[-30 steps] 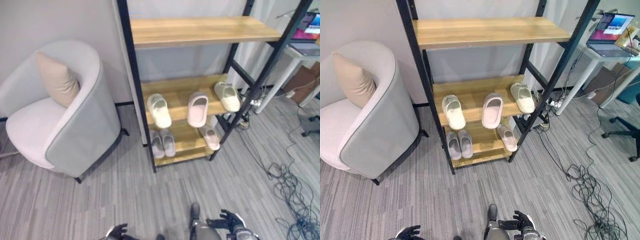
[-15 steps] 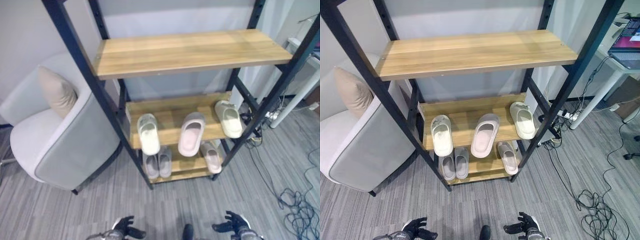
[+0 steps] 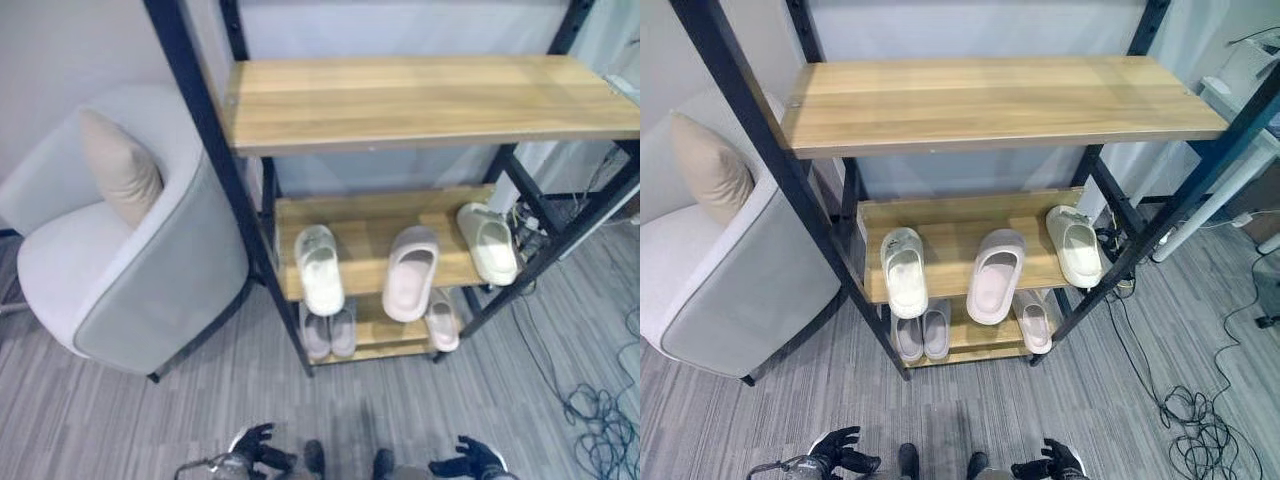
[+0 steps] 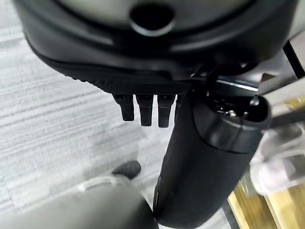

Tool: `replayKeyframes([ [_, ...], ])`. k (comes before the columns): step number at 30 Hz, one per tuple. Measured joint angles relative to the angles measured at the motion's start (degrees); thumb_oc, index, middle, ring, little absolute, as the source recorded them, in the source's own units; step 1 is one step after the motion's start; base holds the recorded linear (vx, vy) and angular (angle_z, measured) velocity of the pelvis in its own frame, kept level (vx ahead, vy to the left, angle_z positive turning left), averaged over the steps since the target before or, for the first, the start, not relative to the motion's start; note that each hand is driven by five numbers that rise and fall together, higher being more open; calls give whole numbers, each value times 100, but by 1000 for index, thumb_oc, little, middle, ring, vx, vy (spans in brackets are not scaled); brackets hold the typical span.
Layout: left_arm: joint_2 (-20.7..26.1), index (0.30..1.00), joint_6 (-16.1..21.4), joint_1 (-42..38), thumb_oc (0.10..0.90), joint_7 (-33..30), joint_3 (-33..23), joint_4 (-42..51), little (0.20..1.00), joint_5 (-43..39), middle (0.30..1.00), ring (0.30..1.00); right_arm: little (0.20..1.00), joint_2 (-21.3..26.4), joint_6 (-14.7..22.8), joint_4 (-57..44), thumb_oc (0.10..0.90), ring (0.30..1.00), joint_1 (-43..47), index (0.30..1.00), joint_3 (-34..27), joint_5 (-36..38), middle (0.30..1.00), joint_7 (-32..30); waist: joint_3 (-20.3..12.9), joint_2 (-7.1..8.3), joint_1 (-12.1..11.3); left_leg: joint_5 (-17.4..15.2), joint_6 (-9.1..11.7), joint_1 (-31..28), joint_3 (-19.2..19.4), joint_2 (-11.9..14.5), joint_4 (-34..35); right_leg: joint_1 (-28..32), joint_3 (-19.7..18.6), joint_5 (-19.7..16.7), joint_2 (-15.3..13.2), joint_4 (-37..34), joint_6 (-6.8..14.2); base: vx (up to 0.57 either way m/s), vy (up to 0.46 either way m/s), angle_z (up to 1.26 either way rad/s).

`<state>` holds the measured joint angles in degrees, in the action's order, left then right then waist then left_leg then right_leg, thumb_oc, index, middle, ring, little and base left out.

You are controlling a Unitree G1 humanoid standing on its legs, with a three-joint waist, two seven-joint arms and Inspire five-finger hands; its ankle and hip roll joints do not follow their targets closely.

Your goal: Arrange the slippers neatly on the shoe rack.

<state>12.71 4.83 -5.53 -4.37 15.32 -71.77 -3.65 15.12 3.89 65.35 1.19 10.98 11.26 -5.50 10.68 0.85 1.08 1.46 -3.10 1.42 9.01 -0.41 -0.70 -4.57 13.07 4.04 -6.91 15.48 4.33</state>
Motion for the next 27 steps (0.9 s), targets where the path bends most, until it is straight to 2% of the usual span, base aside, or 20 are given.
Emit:
replayKeyframes([
  [1,2,900,-6,3,800,0,5,-6,900,1,900,900,900,1,-8,2,800,900,51,900,0,1,900,-1,14,-27,7,-10,-71,-58,-26,-4,28,-183,-198,45,-21,414,51,97,-7,22],
  [2,15,900,-9,21,800,0,8,-13,900,2,900,900,900,-16,-3,-22,800,900,74,900,10,1,900,3,6,-17,17,-6,-91,-71,-46,-8,20,-313,-425,228,-31,623,231,59,-60,21],
  [3,24,900,-8,20,800,0,6,-12,900,2,900,900,900,-32,-3,-35,800,900,89,900,15,-2,900,11,2,12,-7,-14,-50,-77,-51,-19,11,-319,-488,237,-66,610,237,58,-116,20],
  [5,26,900,22,33,800,-9,4,21,900,0,900,900,900,-75,-8,-179,800,900,131,900,81,-56,900,20,-5,39,-209,-6,-48,-135,-38,-17,43,-193,-502,211,-296,77,224,-2,-193,1],
  [6,12,900,17,31,800,-7,4,16,900,0,900,900,900,-79,-5,-302,800,900,130,900,156,-104,900,19,-11,3,-272,12,-22,-139,-34,19,87,-189,-479,195,-423,-108,227,0,-182,-14],
  [7,23,900,26,33,800,-10,-9,43,900,-2,900,900,900,-88,-28,-533,800,900,123,900,281,-206,900,31,-12,-4,-308,14,-7,-132,-13,48,104,-127,-334,87,-557,-447,312,8,-125,-14],
  [8,52,900,20,75,800,-12,-83,44,900,0,900,900,900,-140,-15,-744,800,900,109,900,332,-232,900,64,-23,51,-294,34,52,-142,-11,43,114,3,-294,-156,-701,-797,344,19,-110,-12],
  [9,107,900,14,84,800,-10,-107,43,900,4,900,900,900,-204,10,-873,800,900,116,900,388,-236,900,83,-59,174,-297,41,134,-170,-10,0,117,139,-293,-586,-787,-1052,342,29,-100,-1],
  [10,154,900,16,112,800,-18,-136,45,900,16,900,900,900,-214,-69,-1200,800,900,45,900,474,-330,900,125,-74,251,-306,57,236,-261,-8,10,170,334,-225,-723,-766,-1286,495,20,-100,-7],
  [13,92,900,21,274,800,-35,-217,126,900,64,900,900,900,-52,-12,-2038,800,900,-104,900,525,-458,900,144,-182,67,-275,97,424,-262,-7,292,233,436,-247,-872,-393,-1609,364,10,-103,-13],
  [14,43,900,19,302,800,-62,-219,167,900,129,900,900,900,124,-23,-2641,800,900,-312,900,533,-532,900,143,-210,21,-281,140,500,-291,-11,383,307,508,-233,-923,-282,-1764,295,-6,-51,-10],
  [18,-37,900,12,380,800,-152,-208,231,900,223,900,900,900,565,50,-3901,800,900,-654,900,388,-677,900,144,-290,-16,-116,273,692,-356,-23,589,523,602,-206,-991,-34,-2044,199,-19,-68,-3],
  [21,-41,900,-12,399,800,-167,-194,236,900,231,900,900,900,686,159,-4493,800,900,-966,900,367,-678,900,167,-369,-18,-31,291,721,-367,-22,636,524,606,-206,-987,14,-2046,193,7,-42,0],
  [27,-78,900,-63,478,800,-244,-55,280,900,438,900,900,900,764,205,-5523,800,900,-1574,900,329,-677,900,297,-469,-133,83,295,729,-372,-25,625,528,613,-174,-987,-4,-2085,191,23,-9,0],
])
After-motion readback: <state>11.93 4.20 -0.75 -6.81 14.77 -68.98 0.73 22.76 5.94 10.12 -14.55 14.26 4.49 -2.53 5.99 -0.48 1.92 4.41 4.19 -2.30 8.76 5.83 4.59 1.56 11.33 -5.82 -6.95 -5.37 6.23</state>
